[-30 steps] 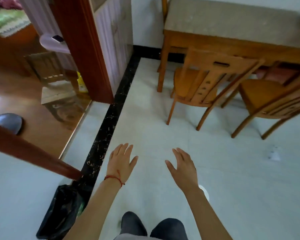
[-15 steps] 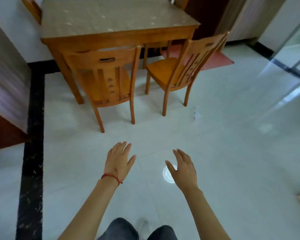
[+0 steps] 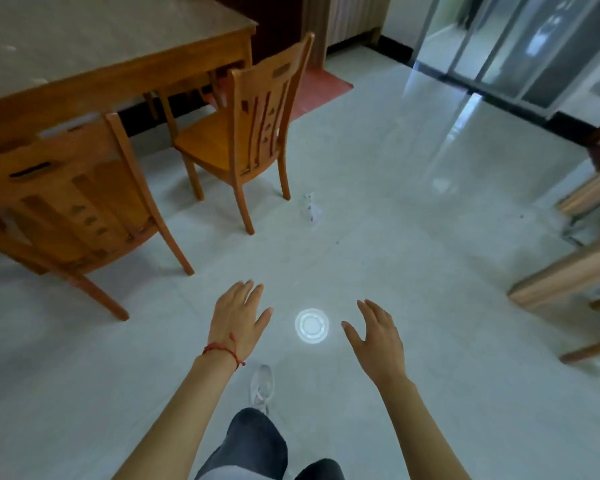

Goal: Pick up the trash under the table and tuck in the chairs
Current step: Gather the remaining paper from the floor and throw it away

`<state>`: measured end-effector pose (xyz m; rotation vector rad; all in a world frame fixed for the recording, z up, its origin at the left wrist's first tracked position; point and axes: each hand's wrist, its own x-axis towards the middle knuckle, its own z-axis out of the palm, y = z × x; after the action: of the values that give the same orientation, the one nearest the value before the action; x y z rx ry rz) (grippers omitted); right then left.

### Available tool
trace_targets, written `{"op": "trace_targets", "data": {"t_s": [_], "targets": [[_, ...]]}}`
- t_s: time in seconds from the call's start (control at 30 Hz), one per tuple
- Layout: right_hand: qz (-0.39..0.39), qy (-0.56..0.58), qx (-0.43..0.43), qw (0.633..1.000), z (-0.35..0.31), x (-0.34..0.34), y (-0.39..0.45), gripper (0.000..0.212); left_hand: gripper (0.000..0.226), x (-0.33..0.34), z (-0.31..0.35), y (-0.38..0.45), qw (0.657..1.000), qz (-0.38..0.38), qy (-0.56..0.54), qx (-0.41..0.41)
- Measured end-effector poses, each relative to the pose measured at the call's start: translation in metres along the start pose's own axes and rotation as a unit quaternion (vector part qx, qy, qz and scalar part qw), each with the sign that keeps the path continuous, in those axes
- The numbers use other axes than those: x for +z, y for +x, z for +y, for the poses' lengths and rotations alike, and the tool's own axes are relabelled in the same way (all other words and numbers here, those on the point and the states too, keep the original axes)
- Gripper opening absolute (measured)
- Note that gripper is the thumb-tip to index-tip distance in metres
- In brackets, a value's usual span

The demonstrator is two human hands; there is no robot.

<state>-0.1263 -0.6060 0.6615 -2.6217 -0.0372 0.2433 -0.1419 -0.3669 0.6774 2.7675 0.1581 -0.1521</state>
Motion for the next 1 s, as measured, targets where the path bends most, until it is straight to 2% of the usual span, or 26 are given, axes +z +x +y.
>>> {"op": "trace_targets", "data": {"t_s": [0.13, 0.4, 0.53, 0.77, 1.0], "targets": [[0.007, 0.000, 0.021, 1.000, -0.005, 0.002, 0.043, 0.056, 0.073, 0.002, -0.005, 0.058, 1.000, -0.011, 0.004, 0.027], [0.024, 0.008, 0.055, 0.998, -0.032, -0.009, 0.143, 0.055, 0.052, -0.021, -0.013, 0.180, 0.998, -0.030, 0.000, 0.055], [0.028, 0.011, 0.073, 0.997, -0.033, -0.017, 0.180, 0.055, 0.051, -0.024, -0.009, 0.231, 0.997, -0.040, 0.005, 0.068], [0.021, 0.012, 0.090, 0.996, -0.008, -0.037, 0.255, 0.056, 0.052, -0.011, 0.018, 0.314, 0.996, -0.061, 0.008, 0.072], [0.003, 0.007, 0.070, 0.998, 0.032, -0.071, 0.374, 0.056, 0.054, 0.009, 0.065, 0.418, 0.997, -0.061, 0.012, 0.037]]}}
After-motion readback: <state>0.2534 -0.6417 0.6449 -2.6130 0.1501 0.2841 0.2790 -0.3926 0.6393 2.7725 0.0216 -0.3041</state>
